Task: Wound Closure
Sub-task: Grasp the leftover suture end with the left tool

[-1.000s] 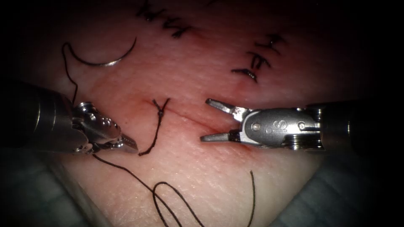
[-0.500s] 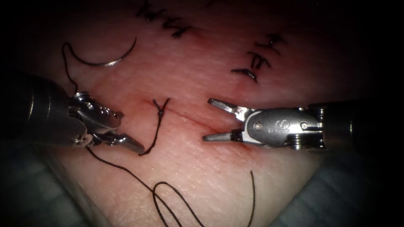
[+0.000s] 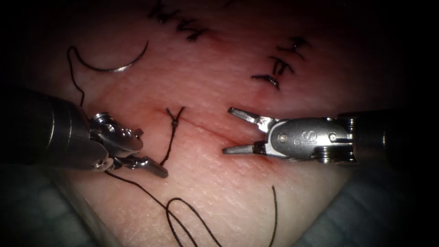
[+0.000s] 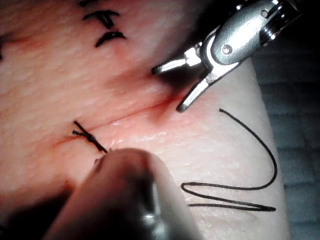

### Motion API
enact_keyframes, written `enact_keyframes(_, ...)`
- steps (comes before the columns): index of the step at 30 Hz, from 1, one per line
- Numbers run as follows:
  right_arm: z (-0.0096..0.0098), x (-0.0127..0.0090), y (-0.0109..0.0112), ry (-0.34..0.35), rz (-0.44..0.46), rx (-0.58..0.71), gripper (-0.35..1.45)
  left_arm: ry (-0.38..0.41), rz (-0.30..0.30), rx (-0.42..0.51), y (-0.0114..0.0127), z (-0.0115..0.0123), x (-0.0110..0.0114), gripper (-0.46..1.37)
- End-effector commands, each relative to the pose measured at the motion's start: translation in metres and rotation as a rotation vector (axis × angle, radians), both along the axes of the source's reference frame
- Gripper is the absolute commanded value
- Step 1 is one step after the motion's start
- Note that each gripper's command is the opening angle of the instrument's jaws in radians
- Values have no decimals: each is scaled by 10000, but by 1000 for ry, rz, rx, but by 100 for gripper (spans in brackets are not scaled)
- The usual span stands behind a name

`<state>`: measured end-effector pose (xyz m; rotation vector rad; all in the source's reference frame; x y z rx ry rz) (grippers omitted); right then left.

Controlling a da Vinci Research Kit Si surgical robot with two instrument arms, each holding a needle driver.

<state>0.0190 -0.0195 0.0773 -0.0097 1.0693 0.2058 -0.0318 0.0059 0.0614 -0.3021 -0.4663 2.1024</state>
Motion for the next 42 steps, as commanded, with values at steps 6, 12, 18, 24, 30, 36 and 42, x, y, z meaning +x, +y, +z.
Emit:
enact_keyframes(6,-1,2,-2,6,-8,3,116,-5,15,20,-9,15,-4,71)
enact_keyframes(12,-2,3,-3,7,-7,3,116,-19,38,39,-21,33,-7,63)
enact_keyframes(18,-3,3,-5,7,-8,3,117,-20,39,49,-26,51,-6,56)
enact_keyframes(24,-3,3,-7,8,-8,2,117,-17,32,53,-21,61,-6,35)
enact_keyframes(30,-2,3,-9,8,-9,0,118,-13,12,71,-22,61,-5,-35)
enact_keyframes(36,-2,3,-11,11,-7,-3,118,-31,29,105,-24,62,-3,-35)
enact_keyframes(42,-2,2,-12,11,-8,-3,117,-40,47,109,-22,62,-1,-35)
